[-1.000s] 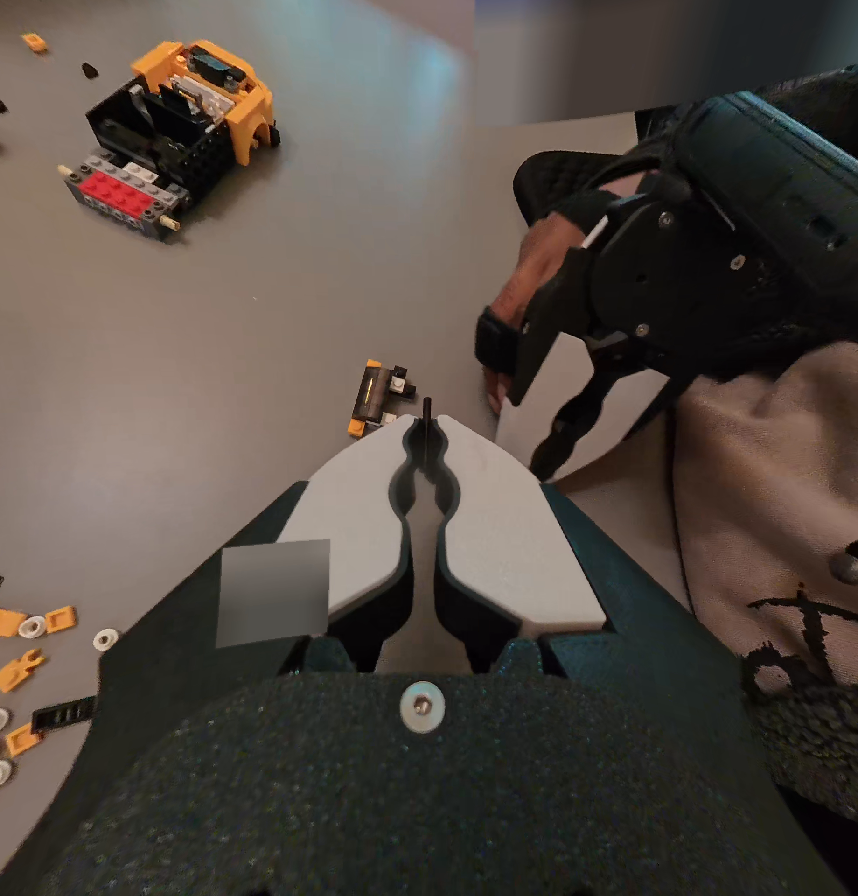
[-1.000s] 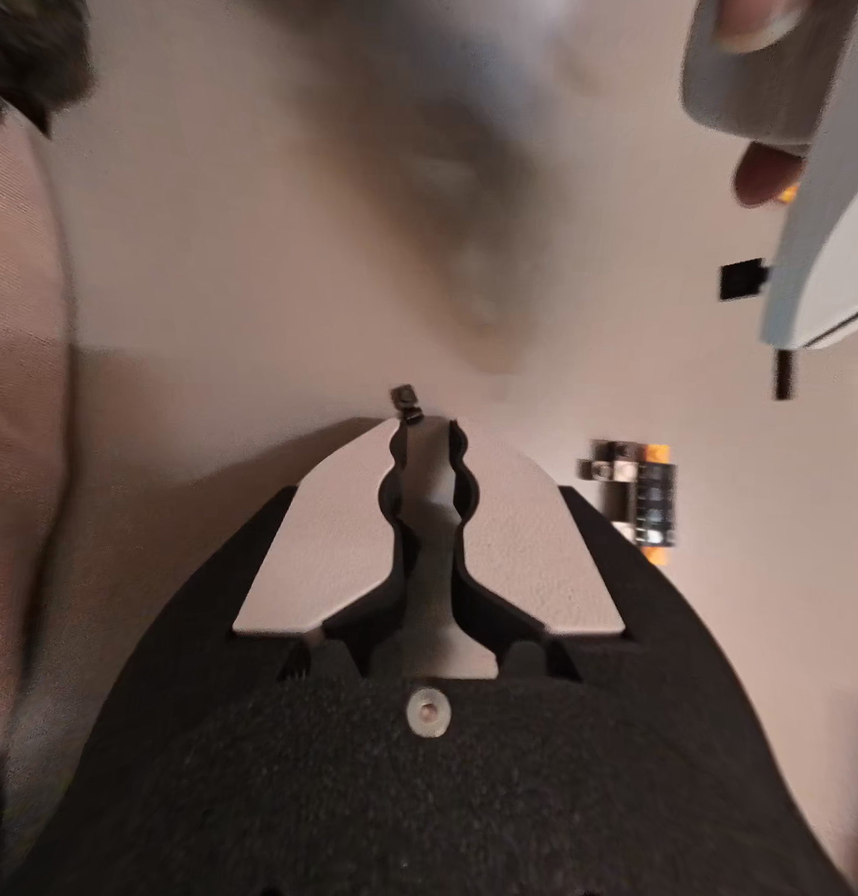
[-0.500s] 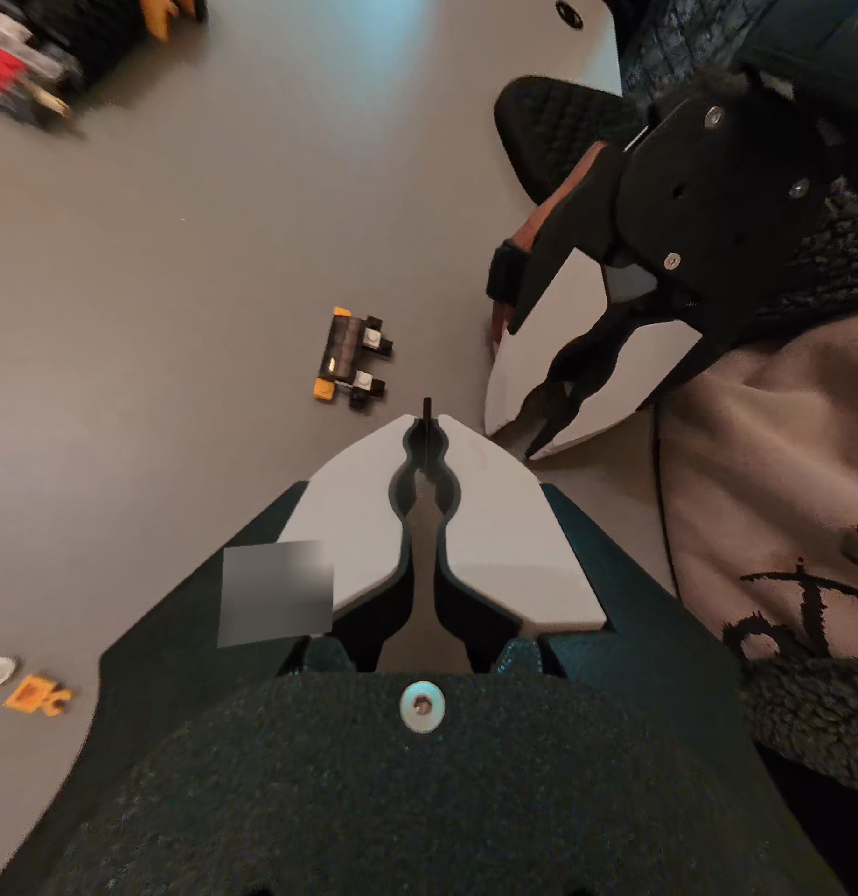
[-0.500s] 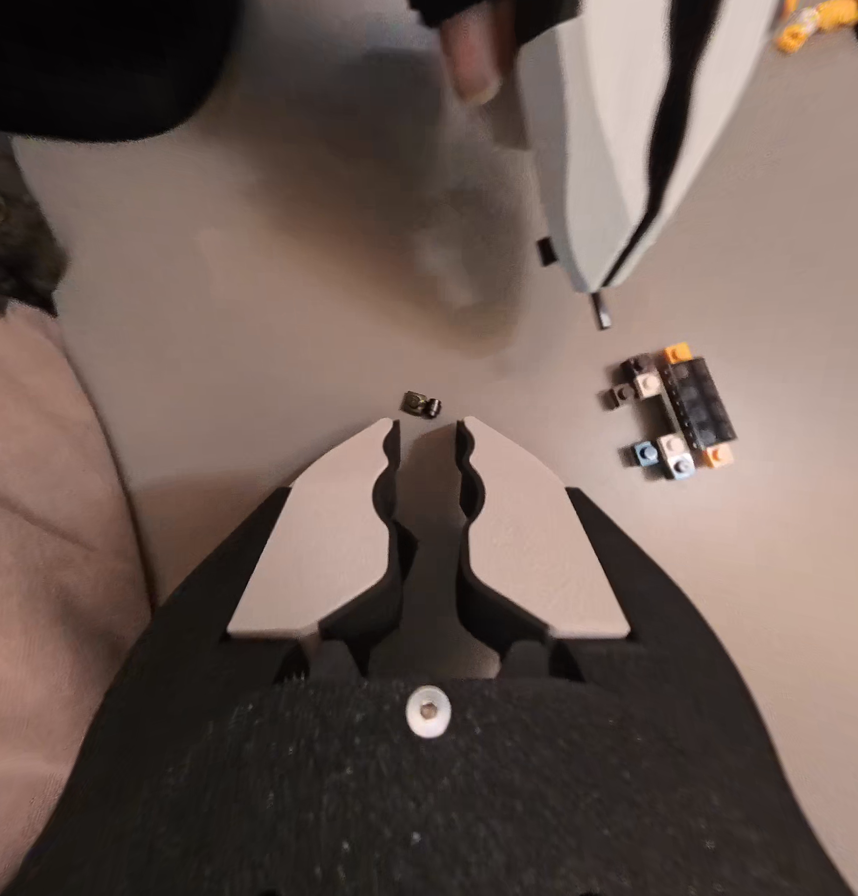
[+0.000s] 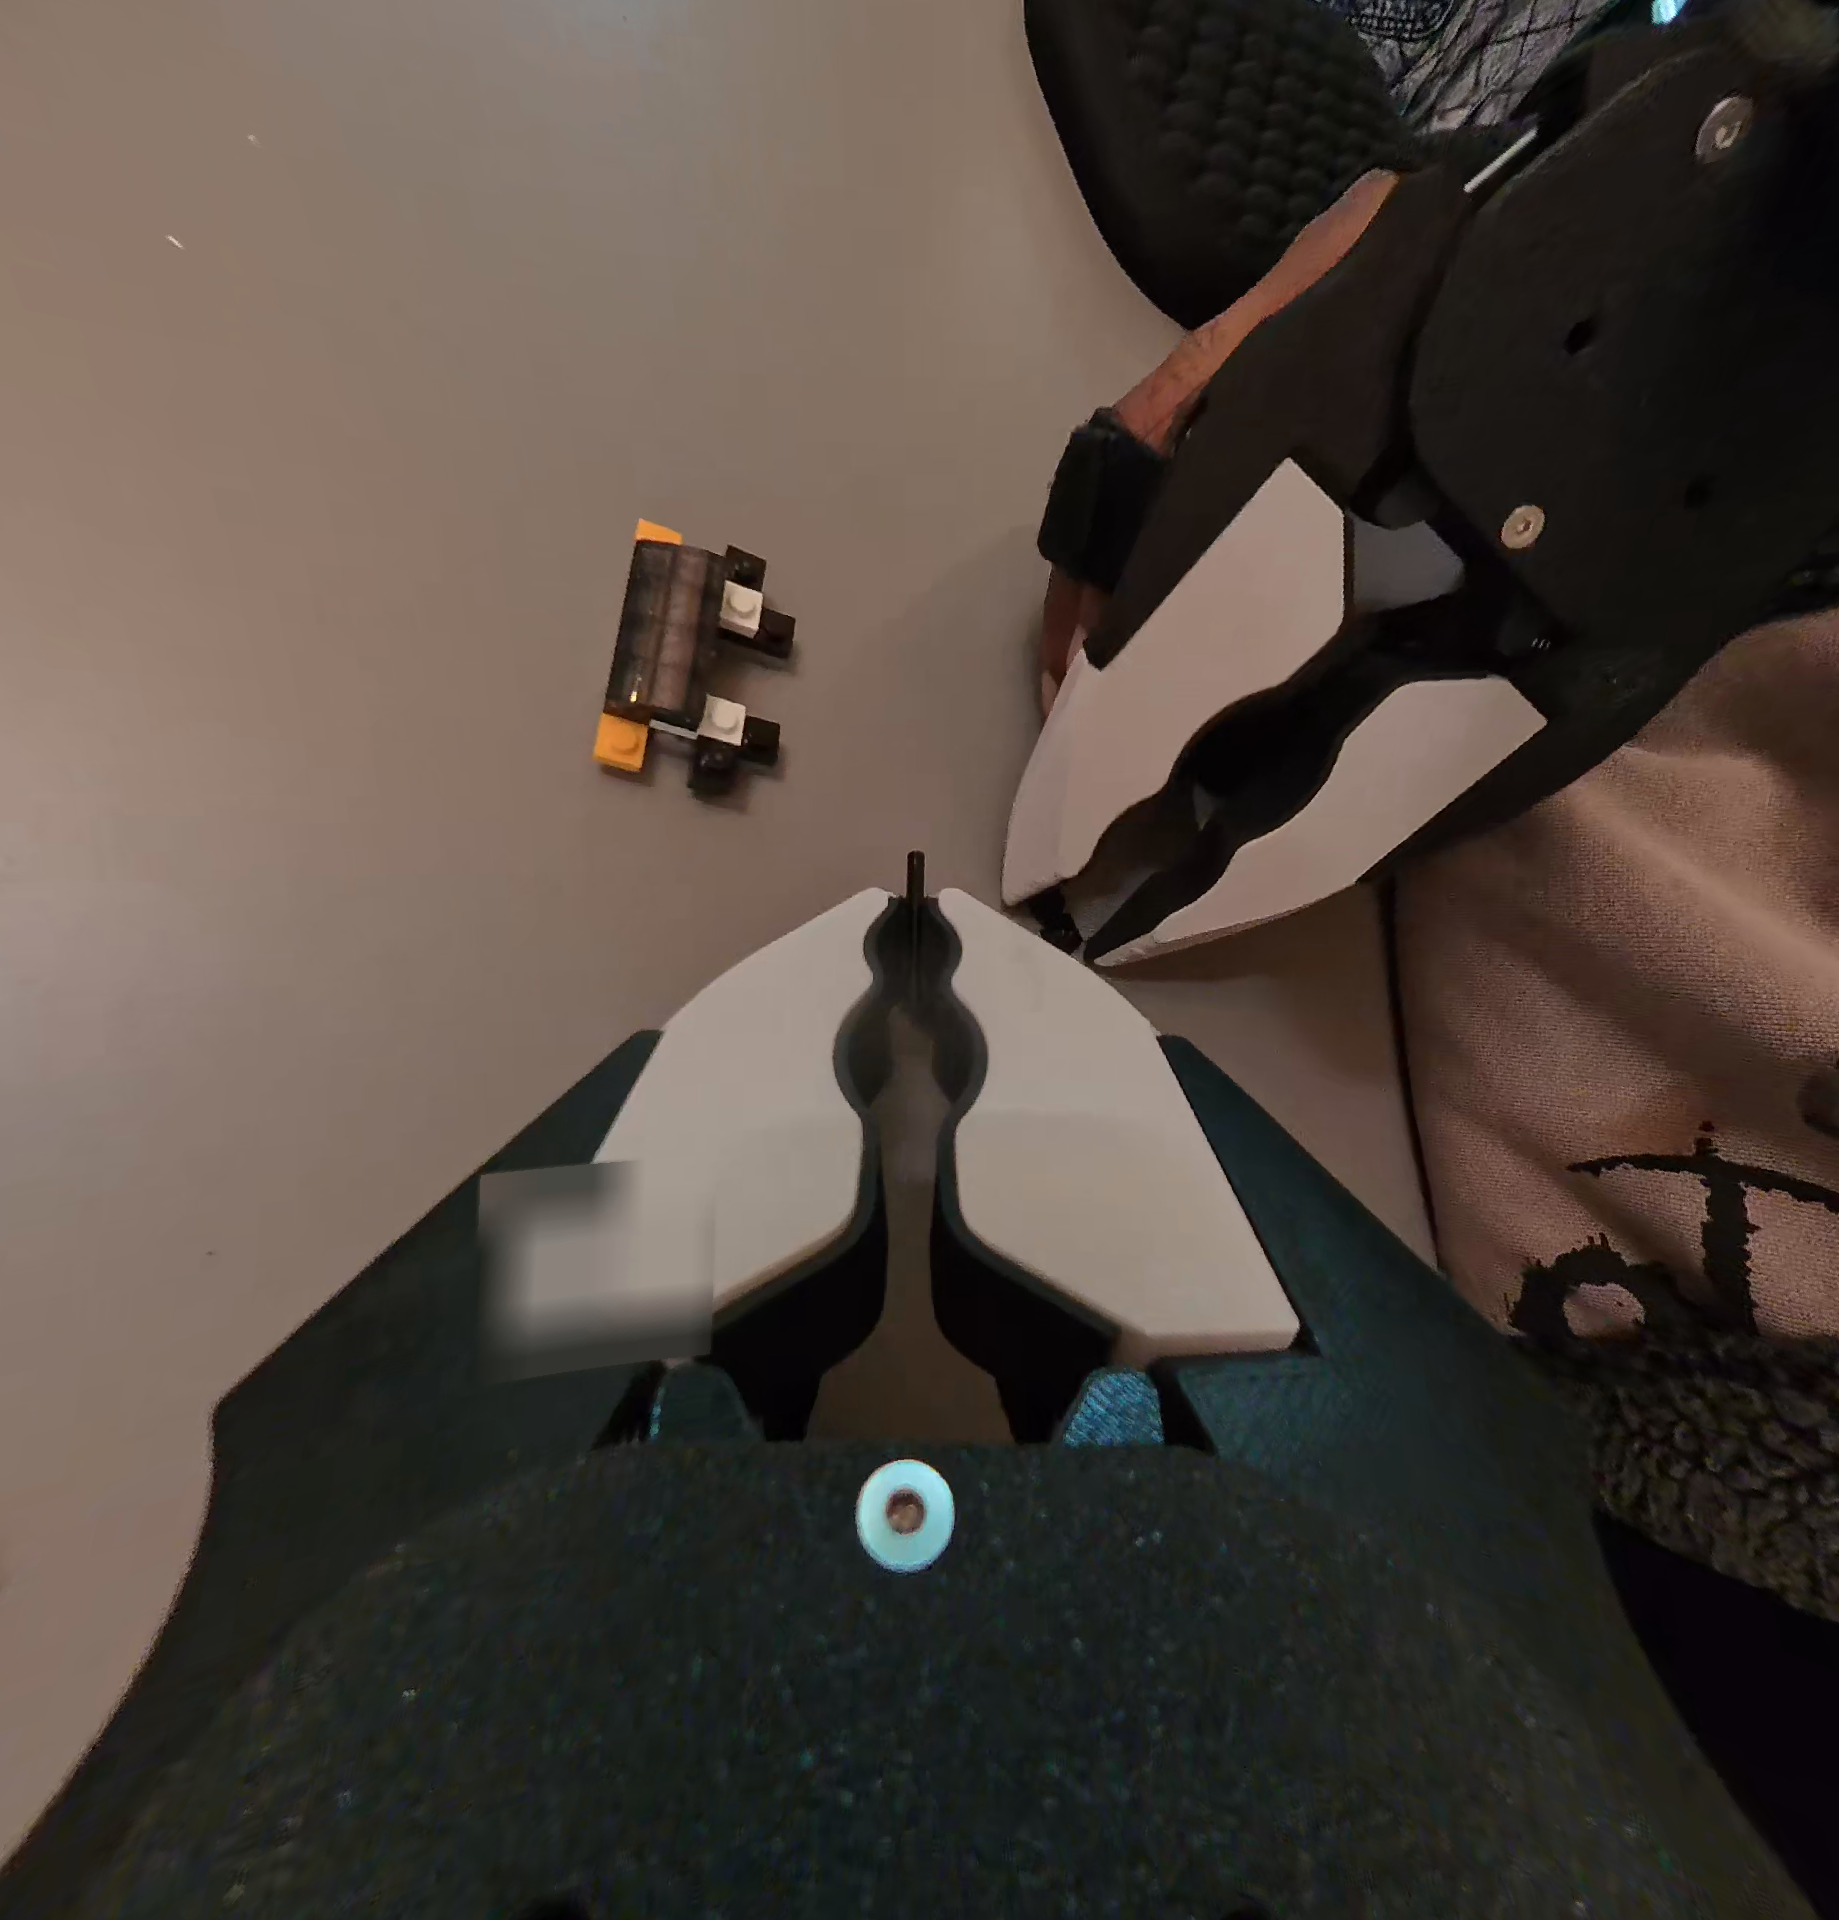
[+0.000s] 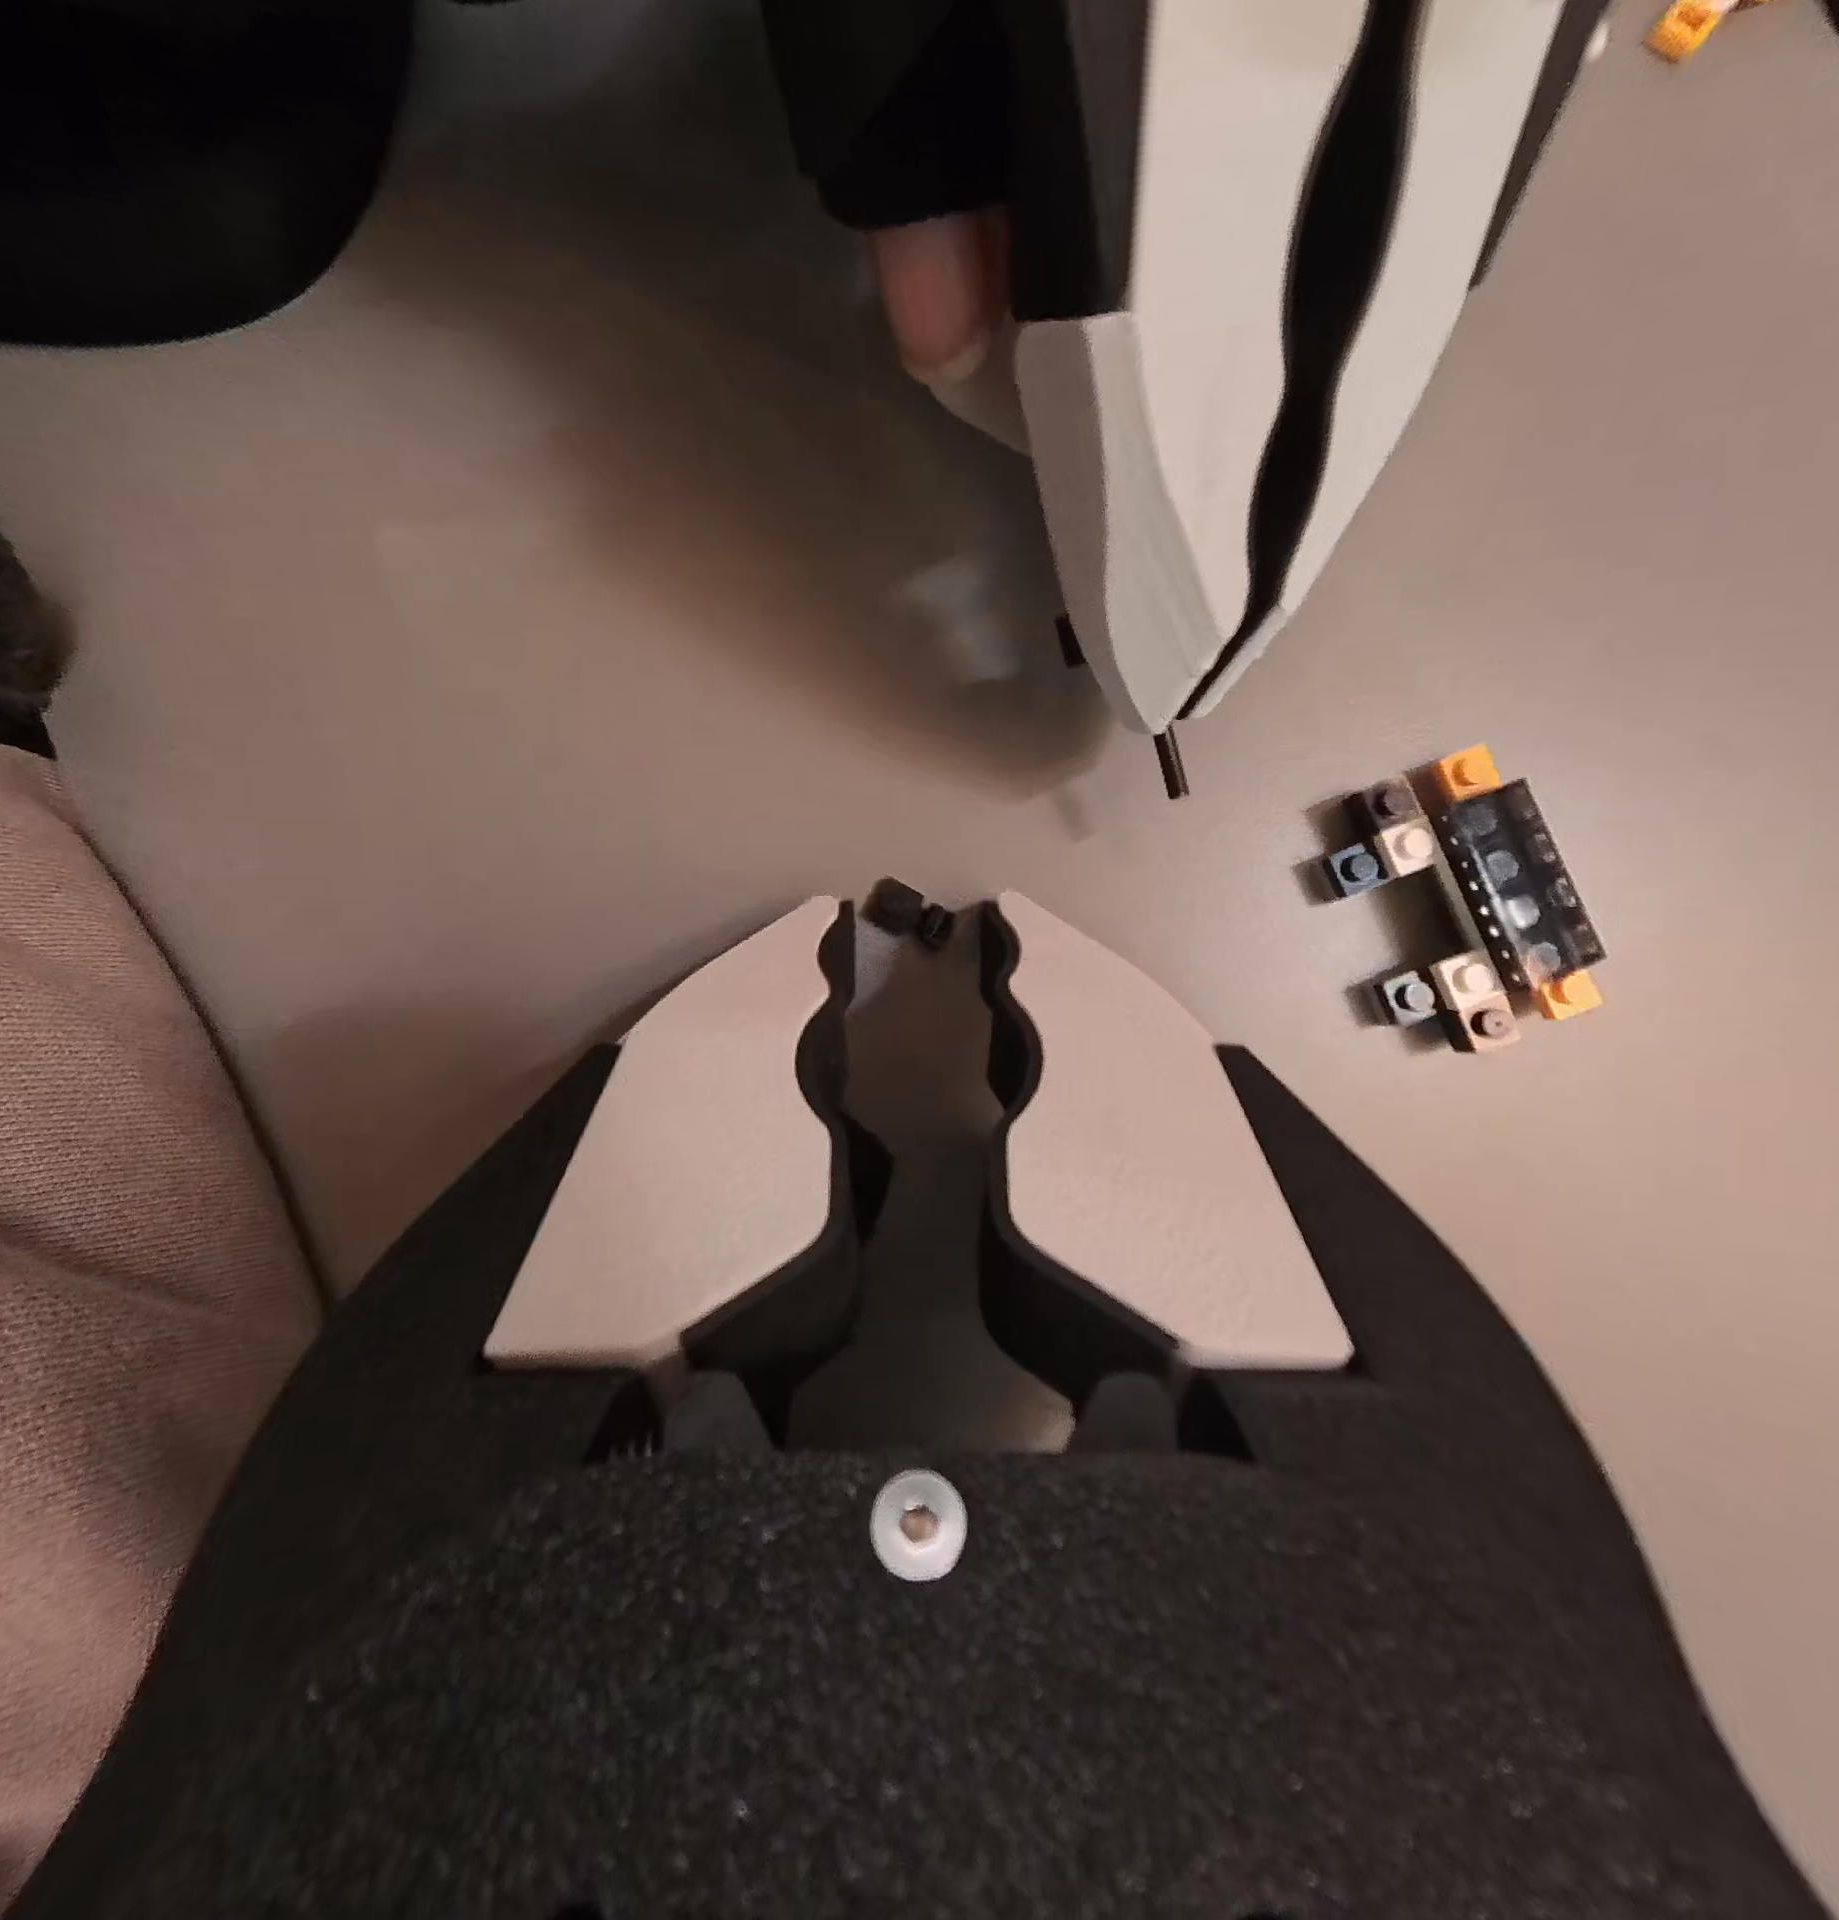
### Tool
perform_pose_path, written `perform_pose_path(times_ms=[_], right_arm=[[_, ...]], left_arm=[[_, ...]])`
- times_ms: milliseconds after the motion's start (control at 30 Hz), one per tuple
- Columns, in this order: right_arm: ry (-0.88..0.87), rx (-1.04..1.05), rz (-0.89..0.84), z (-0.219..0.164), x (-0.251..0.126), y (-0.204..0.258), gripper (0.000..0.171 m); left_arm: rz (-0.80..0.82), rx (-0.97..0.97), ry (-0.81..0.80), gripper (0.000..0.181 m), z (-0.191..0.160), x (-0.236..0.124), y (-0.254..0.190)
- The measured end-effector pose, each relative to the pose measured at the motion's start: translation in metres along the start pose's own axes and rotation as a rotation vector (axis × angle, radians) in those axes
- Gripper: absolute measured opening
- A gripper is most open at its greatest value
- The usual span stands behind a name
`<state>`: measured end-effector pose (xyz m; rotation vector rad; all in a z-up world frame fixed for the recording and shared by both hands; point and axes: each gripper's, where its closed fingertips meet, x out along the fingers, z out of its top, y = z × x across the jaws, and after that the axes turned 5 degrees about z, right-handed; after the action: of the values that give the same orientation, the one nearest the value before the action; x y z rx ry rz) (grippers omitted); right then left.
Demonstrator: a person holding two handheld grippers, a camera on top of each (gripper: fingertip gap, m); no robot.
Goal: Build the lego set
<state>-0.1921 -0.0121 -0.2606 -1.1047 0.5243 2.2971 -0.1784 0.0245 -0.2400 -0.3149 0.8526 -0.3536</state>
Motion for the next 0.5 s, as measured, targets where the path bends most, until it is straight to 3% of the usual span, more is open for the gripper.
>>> perform_pose_path(times_ms=[33,267,500], right_arm=[[0.0,0.022,0.003,-0.0008,-0.001,-0.0006,0.025],[0.029,0.117,-0.097,-0.0012,0.0002,-0.0012,0.024],[0.044,-0.058,-0.055,0.0,0.0019,0.0029,0.015]], left_arm=[[0.0,-0.001,-0.001,0.001,0.0001,0.0001,0.0001],[-0.003,-0.017,-0.009,0.001,0.0009,0.0004,0.0003],[-0.01,-0.004,-0.013,0.002,0.002,-0.0009,-0.0039]])
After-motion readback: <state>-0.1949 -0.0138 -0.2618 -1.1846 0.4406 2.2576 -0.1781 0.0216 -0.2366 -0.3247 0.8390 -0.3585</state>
